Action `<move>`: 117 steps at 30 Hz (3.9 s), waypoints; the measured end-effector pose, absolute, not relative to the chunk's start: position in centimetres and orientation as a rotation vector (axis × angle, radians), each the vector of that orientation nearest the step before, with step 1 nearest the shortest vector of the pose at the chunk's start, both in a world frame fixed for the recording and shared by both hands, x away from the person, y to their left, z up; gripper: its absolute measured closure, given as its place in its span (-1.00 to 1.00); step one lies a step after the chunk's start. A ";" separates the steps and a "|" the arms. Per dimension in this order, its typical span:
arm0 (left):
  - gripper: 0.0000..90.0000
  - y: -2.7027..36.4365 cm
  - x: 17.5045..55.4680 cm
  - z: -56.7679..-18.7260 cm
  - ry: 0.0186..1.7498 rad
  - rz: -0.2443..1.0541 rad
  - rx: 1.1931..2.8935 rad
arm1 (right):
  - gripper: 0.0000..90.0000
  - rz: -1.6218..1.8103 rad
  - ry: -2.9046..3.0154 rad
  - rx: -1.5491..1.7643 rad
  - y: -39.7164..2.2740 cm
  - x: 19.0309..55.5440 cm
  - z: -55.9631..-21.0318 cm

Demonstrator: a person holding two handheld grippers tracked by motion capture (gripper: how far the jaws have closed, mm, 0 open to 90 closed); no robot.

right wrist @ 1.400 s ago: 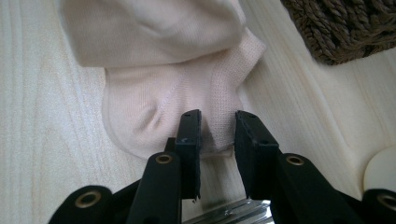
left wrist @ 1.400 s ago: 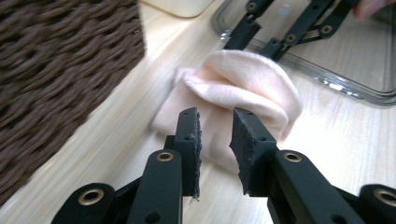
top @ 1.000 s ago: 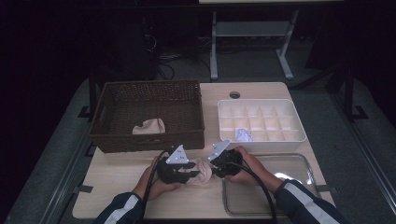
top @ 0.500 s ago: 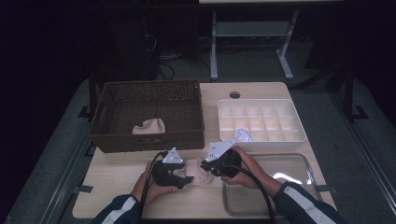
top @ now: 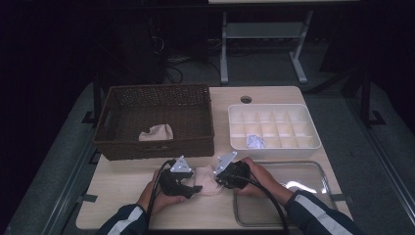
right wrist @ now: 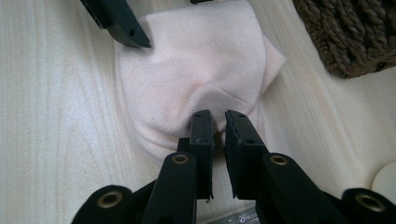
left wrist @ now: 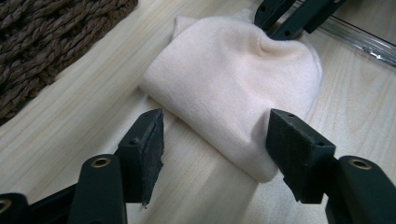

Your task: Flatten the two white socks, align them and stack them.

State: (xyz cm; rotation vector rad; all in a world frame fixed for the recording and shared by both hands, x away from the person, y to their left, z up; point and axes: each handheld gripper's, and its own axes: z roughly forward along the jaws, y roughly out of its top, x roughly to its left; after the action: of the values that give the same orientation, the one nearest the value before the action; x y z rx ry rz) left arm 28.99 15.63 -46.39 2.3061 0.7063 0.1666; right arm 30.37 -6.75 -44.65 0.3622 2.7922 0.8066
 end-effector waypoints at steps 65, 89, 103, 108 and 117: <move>-0.29 17.0 29.4 -46.6 0.885 0.193 2.207 | 0.88 0.934 2.750 0.349 -3.6 30.1 -45.6; -0.12 15.1 28.9 -46.4 0.808 0.132 2.247 | 0.85 0.919 2.778 0.295 -4.4 30.0 -45.5; 0.79 16.2 29.6 -46.3 0.768 -0.016 2.214 | 0.78 0.876 2.759 0.302 -4.6 29.7 -45.2; 0.80 16.3 28.9 -45.4 0.736 0.018 2.102 | 0.79 0.871 2.744 0.314 -4.0 29.8 -45.3; 0.78 16.2 28.7 -45.1 0.709 0.074 2.089 | 0.51 0.990 2.706 0.345 -3.7 30.2 -45.8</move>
State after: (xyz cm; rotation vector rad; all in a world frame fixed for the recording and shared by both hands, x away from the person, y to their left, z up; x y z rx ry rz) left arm 28.68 16.16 -45.06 2.0894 0.7093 0.0739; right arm 30.24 -3.66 -45.76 0.3448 2.7064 0.9898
